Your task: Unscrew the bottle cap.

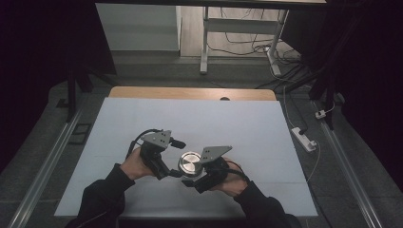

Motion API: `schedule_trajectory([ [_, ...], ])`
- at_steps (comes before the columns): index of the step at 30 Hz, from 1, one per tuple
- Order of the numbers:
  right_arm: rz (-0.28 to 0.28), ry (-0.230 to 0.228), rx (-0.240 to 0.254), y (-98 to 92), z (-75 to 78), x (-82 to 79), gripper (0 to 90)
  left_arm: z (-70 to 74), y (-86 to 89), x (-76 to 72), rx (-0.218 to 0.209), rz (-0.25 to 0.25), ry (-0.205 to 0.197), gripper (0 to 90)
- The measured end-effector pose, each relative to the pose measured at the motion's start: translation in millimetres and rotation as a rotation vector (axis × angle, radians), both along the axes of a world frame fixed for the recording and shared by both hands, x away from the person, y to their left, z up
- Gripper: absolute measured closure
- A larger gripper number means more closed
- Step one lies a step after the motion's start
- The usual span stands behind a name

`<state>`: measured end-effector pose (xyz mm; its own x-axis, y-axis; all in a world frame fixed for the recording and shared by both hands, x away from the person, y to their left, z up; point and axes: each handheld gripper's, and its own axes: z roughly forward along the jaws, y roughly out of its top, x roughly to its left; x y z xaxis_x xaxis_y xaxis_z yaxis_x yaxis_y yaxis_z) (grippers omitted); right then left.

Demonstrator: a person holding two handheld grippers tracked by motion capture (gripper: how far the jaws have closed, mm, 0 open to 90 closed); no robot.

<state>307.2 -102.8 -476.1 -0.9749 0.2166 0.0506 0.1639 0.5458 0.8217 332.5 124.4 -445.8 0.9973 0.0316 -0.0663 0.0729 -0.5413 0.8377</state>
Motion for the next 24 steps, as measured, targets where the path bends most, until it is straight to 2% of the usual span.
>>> schedule_trajectory([
  [6, 0.040, -0.002, -0.020, 1.7, -0.3, -3.0, 14.5, -1.1, -8.2, -2.2, 0.007, -0.074, -0.005, 7.4],
  [12, 0.036, -0.013, -0.020, 2.3, 0.2, -2.8, 14.5, -0.9, -10.8, -4.4, 0.005, -0.087, -0.016, 18.4],
  [16, -0.003, -0.017, -0.022, 1.4, 1.0, -1.0, 14.6, -1.0, -12.0, -4.3, 0.001, -0.020, -0.013, 19.0],
  [24, -0.176, -0.035, -0.029, -1.5, -1.7, 6.7, 14.6, -2.3, -23.8, -7.6, 0.010, 0.207, -0.015, 19.1],
])
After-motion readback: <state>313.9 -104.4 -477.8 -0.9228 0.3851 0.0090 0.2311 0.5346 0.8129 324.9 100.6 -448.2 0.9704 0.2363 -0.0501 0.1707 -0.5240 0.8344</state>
